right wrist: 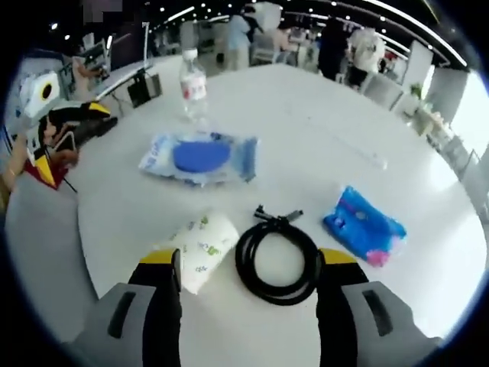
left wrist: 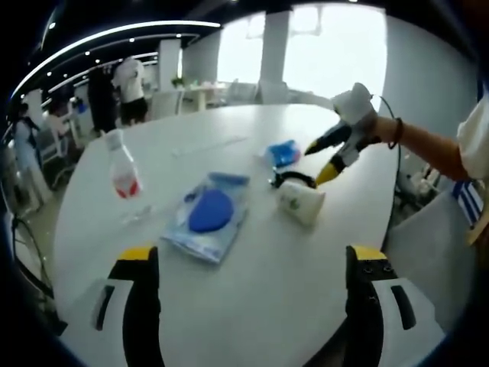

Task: Arrange the tabletop items into an orderly group along one side of the table until the central work area is clear of visible clutter.

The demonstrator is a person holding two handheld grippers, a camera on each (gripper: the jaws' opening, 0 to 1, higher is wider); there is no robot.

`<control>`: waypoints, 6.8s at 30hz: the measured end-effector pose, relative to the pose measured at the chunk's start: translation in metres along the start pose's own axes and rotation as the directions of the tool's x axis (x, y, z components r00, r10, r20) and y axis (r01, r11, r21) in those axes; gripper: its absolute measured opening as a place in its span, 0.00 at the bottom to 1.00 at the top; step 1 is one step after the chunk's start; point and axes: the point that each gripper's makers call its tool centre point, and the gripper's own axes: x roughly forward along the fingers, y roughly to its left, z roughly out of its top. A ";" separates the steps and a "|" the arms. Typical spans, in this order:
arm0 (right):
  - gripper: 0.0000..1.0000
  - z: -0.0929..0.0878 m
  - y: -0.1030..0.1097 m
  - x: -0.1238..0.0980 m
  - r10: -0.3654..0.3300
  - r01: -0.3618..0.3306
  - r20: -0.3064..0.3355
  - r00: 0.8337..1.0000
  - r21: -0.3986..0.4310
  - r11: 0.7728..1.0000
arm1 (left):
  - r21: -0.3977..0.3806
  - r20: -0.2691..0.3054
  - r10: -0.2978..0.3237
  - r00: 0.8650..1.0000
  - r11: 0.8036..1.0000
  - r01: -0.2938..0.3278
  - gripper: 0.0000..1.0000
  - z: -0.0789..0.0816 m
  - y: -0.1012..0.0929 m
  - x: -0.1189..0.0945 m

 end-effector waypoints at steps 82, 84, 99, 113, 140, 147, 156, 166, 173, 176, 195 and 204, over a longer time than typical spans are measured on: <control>0.28 0.054 -0.001 0.142 0.072 -0.074 0.083 0.994 0.015 0.997 | -0.517 -0.216 0.199 0.956 0.807 -0.285 0.35 -0.062 0.070 0.084; 0.26 0.054 0.001 0.142 0.074 -0.076 0.082 0.994 0.019 0.997 | -0.520 -0.207 0.202 0.957 0.806 -0.282 0.30 -0.061 0.071 0.085; 0.15 0.050 -0.002 0.143 0.039 -0.041 0.057 0.998 0.037 0.999 | -0.521 -0.222 0.184 0.957 0.808 -0.276 0.08 -0.070 0.068 0.096; 0.02 0.051 0.001 0.140 0.024 -0.022 0.050 0.998 -0.041 0.999 | -0.498 -0.205 0.189 0.960 0.825 -0.268 0.00 -0.063 0.071 0.092; 0.02 0.063 -0.025 0.084 -0.058 0.055 0.127 0.990 0.028 0.998 | -0.443 -0.146 0.114 0.983 0.881 -0.168 0.00 -0.002 0.073 0.096; 0.02 0.065 -0.040 0.074 -0.081 0.063 0.158 0.984 0.114 0.991 | -0.388 -0.151 0.118 0.981 0.906 -0.169 0.00 0.019 0.080 0.110; 0.02 0.058 -0.062 0.066 -0.123 0.083 0.174 0.977 0.221 0.972 | -0.350 -0.147 0.106 0.983 0.924 -0.153 0.00 0.040 0.089 0.139; 0.02 0.048 -0.076 0.072 -0.163 0.114 0.164 0.973 0.272 0.955 | -0.285 -0.183 0.099 0.978 0.947 -0.149 0.00 0.044 0.098 0.174; 0.02 0.039 -0.088 0.082 -0.186 0.140 0.137 0.973 0.290 0.947 | -0.267 -0.204 0.100 0.974 0.951 -0.153 0.00 0.041 0.102 0.193; 0.02 0.035 -0.089 0.088 -0.185 0.141 0.122 0.975 0.301 0.943 | -0.264 -0.211 0.106 0.972 0.951 -0.161 0.00 0.039 0.105 0.199; 0.03 0.016 -0.094 0.105 -0.202 0.182 0.051 0.978 0.255 0.950 | -0.203 -0.238 0.167 0.957 0.955 -0.217 0.00 0.026 0.110 0.222; 0.07 0.016 -0.099 0.103 -0.216 0.200 0.046 0.975 0.231 0.952 | -0.181 -0.234 0.204 0.951 0.951 -0.249 0.00 0.025 0.110 0.221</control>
